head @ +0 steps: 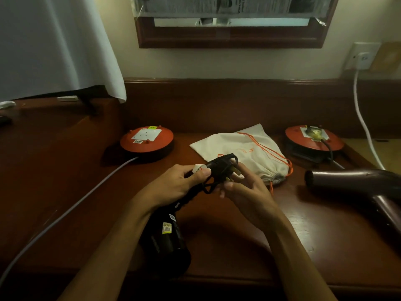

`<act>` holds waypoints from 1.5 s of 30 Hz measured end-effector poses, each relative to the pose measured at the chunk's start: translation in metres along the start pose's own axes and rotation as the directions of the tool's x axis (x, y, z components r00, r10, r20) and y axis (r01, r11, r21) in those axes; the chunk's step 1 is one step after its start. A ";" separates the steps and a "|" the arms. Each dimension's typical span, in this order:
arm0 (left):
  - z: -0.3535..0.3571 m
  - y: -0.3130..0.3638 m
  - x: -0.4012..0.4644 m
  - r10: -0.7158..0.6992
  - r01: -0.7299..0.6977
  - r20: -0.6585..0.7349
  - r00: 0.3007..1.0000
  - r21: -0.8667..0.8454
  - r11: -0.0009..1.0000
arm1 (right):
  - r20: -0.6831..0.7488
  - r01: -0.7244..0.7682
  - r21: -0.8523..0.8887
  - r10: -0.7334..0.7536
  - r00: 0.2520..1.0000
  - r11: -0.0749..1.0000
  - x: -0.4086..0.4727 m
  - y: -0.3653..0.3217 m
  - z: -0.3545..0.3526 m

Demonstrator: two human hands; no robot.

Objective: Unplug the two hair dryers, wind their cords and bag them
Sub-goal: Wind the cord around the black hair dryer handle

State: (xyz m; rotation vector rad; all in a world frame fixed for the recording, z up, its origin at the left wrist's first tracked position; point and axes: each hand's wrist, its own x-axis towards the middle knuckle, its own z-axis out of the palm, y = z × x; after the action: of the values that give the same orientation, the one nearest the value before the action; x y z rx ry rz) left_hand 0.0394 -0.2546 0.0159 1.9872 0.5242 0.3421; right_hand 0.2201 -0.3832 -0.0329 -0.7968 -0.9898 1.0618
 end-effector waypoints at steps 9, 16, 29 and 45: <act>-0.004 -0.012 0.017 -0.168 0.107 0.048 0.985 0.595 0.797 | -0.398 -0.224 -0.345 0.074 0.914 0.912 0.012 0.022 0.010; -0.002 -0.002 0.014 -0.303 0.154 0.032 0.952 0.808 0.569 | -0.379 -0.239 -0.680 -0.052 0.924 0.693 0.017 0.037 0.003; -0.021 -0.042 -0.073 -0.198 0.461 -0.459 0.866 0.582 0.670 | -0.094 0.000 -0.853 -0.154 0.984 0.522 0.009 0.045 0.016; -0.053 -0.097 -0.039 0.038 0.499 -0.671 0.740 0.587 0.637 | -0.038 0.004 -0.943 -0.120 0.992 0.333 0.028 0.036 0.068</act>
State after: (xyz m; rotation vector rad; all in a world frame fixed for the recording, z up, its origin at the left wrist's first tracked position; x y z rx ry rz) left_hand -0.0389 -0.1949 -0.0472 2.5106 1.5966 0.7255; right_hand 0.1496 -0.3417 -0.0338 -1.7449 -1.5532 0.2231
